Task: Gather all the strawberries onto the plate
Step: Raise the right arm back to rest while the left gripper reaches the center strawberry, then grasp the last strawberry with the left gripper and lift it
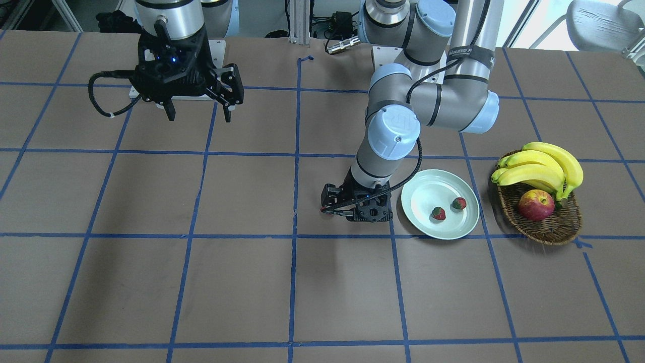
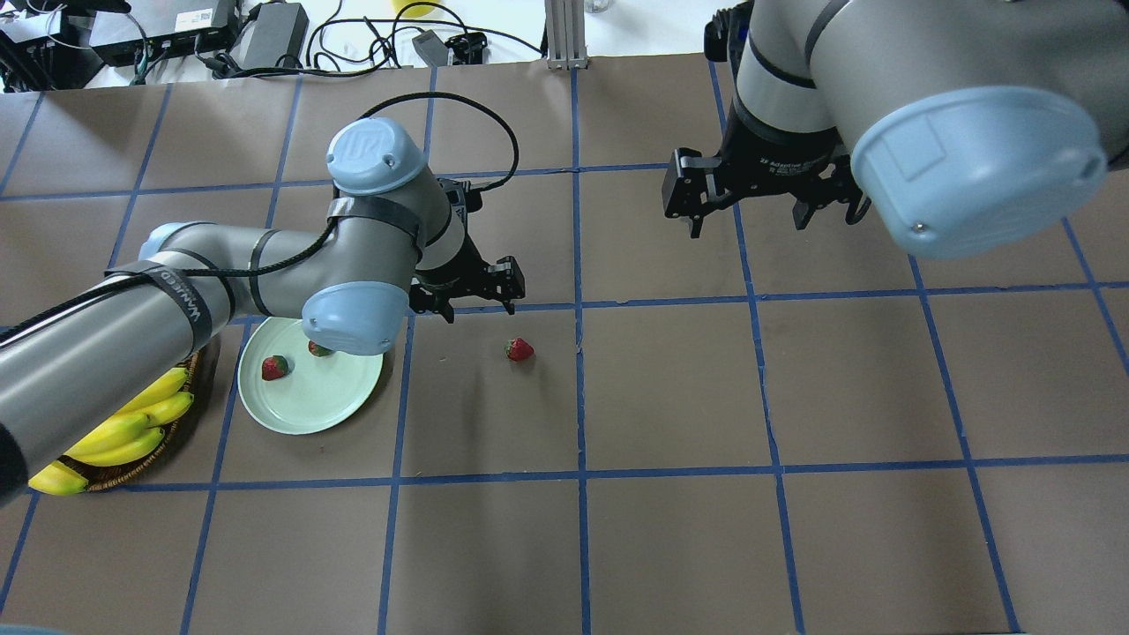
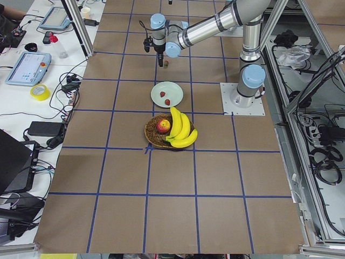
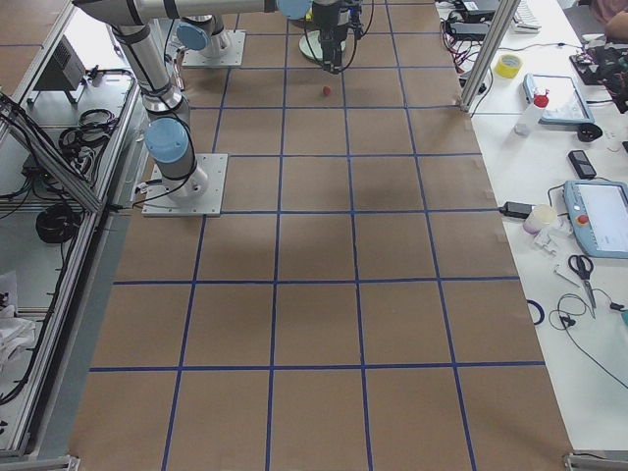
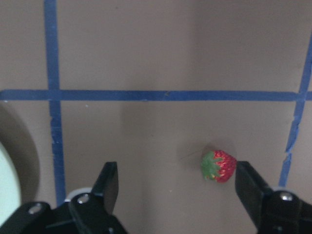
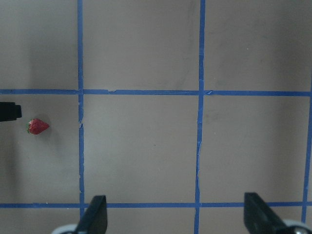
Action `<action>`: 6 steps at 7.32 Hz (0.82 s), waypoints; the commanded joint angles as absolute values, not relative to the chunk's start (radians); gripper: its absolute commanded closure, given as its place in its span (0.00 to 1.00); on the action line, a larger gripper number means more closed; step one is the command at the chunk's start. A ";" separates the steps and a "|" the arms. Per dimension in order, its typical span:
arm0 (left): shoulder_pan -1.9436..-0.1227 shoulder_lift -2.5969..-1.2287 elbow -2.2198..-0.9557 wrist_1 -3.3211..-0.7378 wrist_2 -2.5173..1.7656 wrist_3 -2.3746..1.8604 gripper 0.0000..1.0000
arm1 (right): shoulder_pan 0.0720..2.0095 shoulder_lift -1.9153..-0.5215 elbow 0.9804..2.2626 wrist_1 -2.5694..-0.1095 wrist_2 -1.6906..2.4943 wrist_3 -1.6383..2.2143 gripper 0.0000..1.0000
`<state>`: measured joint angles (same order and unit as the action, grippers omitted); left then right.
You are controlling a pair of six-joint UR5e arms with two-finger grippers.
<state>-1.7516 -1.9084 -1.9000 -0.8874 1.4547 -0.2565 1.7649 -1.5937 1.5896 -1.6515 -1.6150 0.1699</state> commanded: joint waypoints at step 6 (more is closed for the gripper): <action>-1.838 -2.011 -1.908 -0.838 1.479 -0.314 0.47 | 1.657 -1.516 1.451 -1.614 -1.608 0.086 0.00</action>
